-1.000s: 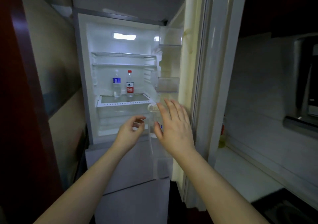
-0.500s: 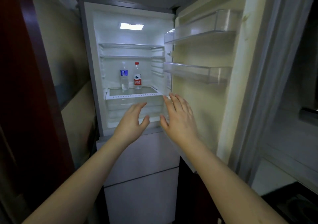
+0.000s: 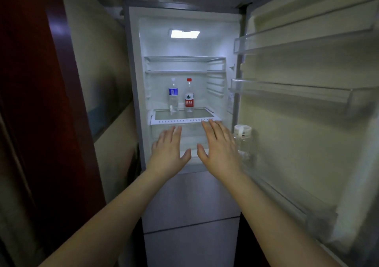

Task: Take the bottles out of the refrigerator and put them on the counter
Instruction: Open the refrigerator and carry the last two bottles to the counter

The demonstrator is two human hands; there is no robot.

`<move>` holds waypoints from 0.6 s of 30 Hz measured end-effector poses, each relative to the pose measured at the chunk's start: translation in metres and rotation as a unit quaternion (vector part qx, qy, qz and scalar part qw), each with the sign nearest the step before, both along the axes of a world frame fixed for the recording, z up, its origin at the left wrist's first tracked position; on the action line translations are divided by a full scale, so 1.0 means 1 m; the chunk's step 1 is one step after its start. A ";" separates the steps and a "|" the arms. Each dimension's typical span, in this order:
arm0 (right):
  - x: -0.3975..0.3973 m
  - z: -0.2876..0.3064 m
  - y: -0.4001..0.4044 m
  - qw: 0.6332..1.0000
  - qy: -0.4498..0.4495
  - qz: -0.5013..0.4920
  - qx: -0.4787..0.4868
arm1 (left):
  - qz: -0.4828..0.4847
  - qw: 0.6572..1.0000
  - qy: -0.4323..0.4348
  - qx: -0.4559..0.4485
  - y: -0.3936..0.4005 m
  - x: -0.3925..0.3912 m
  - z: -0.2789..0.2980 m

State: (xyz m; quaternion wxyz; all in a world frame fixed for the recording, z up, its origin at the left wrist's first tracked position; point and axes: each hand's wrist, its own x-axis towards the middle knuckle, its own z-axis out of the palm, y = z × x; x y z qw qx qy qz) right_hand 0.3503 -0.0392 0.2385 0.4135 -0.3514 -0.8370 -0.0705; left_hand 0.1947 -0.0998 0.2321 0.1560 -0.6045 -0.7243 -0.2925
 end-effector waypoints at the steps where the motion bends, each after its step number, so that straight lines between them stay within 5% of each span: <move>1: -0.004 0.000 0.010 1.000 0.003 0.001 0.000 | 0.007 1.000 0.012 -0.003 0.011 -0.003 -0.002; 18: -0.085 0.009 0.212 0.998 0.019 0.017 -0.060 | 0.101 0.993 0.056 0.000 0.165 -0.069 0.007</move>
